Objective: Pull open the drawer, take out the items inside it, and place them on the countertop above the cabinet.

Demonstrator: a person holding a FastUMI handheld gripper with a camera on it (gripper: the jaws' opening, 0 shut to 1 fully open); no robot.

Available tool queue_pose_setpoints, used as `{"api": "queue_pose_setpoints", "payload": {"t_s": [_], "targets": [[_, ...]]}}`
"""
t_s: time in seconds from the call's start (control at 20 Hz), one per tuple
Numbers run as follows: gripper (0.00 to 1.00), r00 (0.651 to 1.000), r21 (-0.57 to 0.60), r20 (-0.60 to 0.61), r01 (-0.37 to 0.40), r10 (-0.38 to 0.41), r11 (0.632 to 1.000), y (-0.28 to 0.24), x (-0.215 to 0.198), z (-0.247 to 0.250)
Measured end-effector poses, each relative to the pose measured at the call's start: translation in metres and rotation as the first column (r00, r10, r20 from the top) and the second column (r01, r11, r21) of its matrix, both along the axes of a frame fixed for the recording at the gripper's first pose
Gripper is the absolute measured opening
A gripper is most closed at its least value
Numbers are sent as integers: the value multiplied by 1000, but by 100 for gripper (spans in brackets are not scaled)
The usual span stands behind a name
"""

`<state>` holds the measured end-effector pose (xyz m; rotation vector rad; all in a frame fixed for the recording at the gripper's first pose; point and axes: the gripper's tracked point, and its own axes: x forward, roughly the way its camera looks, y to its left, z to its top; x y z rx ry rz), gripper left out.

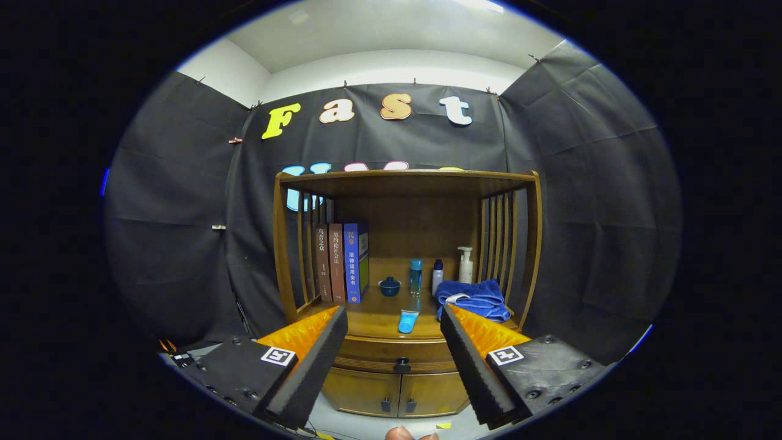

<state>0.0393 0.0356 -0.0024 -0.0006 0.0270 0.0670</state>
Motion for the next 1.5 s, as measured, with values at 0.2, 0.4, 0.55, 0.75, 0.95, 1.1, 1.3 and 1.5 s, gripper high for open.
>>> {"api": "queue_pose_setpoints", "payload": {"t_s": [0.2,0.4,0.55,0.75,0.95,1.1,1.3,1.5], "targets": [[99,1000,15,15,4,-4,1000,-2,-5,7],[99,1000,17,17,3,-4,1000,0,-5,7],[99,1000,12,18,4,-4,1000,2,-6,7],[99,1000,9,18,0,0,1000,6,-6,4],[99,1000,15,21,4,-4,1000,8,-6,3],[99,1000,15,19,7,-7,1000,7,-5,1],[99,1000,8,14,5,-5,1000,8,-5,-2],[99,1000,-1,9,1,-1,1000,10,-5,-4]]}}
